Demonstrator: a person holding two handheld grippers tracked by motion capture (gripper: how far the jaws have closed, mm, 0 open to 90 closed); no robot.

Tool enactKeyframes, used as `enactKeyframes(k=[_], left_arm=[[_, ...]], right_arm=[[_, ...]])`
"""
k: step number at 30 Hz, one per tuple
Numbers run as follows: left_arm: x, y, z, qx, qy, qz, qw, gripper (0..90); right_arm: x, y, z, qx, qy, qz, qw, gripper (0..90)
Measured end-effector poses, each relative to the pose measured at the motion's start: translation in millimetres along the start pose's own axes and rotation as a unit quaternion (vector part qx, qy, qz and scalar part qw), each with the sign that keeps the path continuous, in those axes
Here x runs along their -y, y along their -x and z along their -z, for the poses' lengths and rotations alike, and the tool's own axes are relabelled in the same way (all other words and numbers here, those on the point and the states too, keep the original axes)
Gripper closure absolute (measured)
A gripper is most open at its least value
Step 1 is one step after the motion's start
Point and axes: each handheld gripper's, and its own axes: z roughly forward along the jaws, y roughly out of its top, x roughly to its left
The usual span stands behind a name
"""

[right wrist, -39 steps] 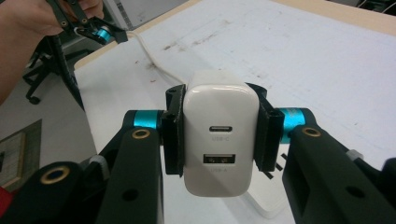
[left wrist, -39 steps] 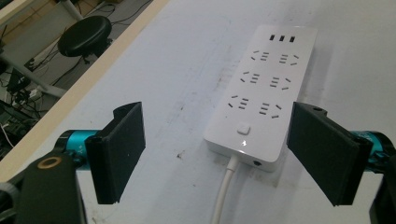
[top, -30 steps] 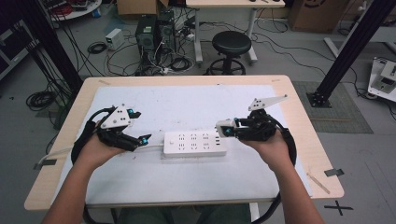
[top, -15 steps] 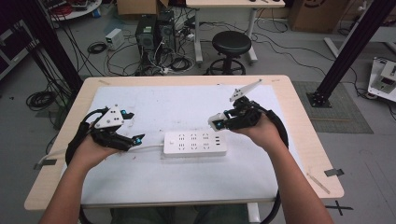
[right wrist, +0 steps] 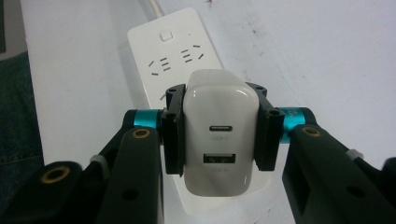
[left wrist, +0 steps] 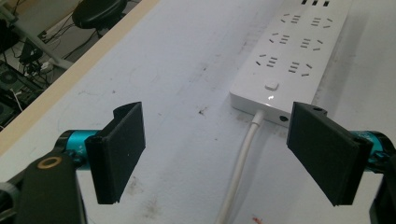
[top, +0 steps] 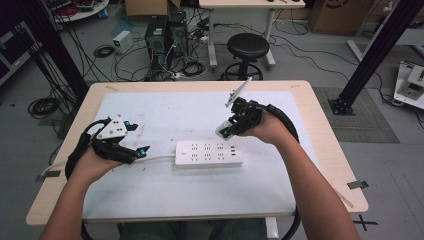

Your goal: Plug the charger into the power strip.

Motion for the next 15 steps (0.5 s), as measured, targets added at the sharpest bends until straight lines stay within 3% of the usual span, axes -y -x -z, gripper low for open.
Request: enactKeyframes(k=[5, 6, 8, 15], left_arm=[[-0.4, 0.4, -0.7, 0.002, 0.002, 0.001, 1.0000, 19.5], [-0.7, 1.2, -1.3, 0.003, 0.000, -0.002, 1.0000, 19.5], [-0.9, 2.3, -1.7, 0.002, -0.001, -0.002, 1.0000, 19.5], [1.5, 3.8, -2.2, 0.003, -0.003, 0.000, 1.0000, 19.4]], right_arm=[[-5.3, 3.4, -8.2, -0.003, -0.029, 0.010, 0.9995, 63.7], [-9.5, 5.3, -13.2, -0.006, -0.049, 0.028, 0.9984, 63.7], [-12.6, 5.5, -17.6, -0.009, -0.064, 0.042, 0.9970, 63.6], [-18.1, 7.0, -33.0, -0.016, -0.108, 0.070, 0.9916, 63.6]])
